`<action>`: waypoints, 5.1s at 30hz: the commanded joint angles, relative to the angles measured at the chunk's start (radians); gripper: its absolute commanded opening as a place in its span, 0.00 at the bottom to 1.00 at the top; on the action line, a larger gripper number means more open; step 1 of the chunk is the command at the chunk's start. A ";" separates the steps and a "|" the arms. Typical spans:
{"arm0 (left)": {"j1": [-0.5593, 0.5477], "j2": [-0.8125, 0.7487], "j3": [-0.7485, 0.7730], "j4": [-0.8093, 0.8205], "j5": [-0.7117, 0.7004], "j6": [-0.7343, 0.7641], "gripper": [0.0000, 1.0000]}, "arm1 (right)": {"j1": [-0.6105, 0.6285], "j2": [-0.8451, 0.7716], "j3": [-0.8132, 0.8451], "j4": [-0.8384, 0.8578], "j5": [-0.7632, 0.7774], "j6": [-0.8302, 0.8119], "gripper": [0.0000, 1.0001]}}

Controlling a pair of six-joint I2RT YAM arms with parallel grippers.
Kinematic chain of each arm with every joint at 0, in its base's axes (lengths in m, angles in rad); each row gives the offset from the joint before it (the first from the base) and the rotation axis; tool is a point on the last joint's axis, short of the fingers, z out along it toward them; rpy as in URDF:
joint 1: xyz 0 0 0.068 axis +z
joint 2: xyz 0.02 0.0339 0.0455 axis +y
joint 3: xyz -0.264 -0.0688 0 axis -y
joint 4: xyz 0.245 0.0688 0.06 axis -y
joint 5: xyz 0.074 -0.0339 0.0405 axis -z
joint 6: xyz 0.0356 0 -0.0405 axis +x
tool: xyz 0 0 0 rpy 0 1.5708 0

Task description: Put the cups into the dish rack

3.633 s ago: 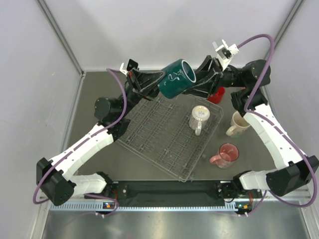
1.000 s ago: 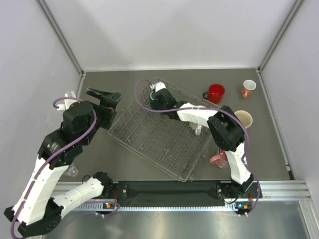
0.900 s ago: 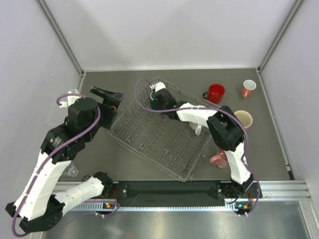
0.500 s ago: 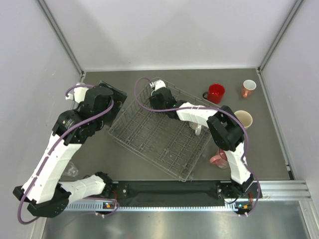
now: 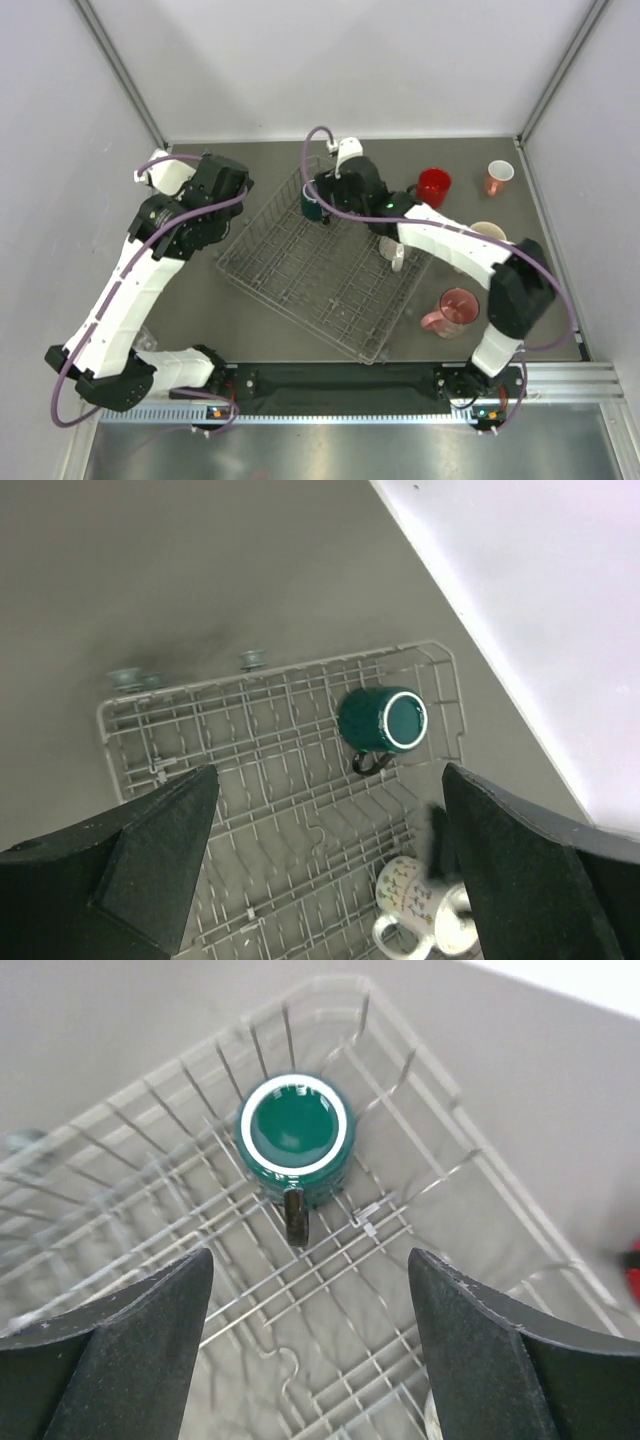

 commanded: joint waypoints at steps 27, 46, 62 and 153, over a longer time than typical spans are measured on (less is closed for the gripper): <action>0.658 0.042 -0.319 -0.249 0.222 0.090 0.86 | 0.025 -0.630 0.000 -0.530 -0.139 0.107 0.91; 0.979 0.034 -0.583 -0.188 -0.008 0.202 0.87 | 0.041 -0.652 0.022 -0.542 -0.336 0.075 1.00; 1.009 0.091 -0.687 -0.087 0.177 0.269 0.76 | 0.039 -0.684 -0.006 -0.530 -0.357 0.044 1.00; 1.178 0.232 -0.608 0.104 0.349 0.549 0.00 | 0.048 -0.667 0.034 -0.533 -0.273 -0.019 1.00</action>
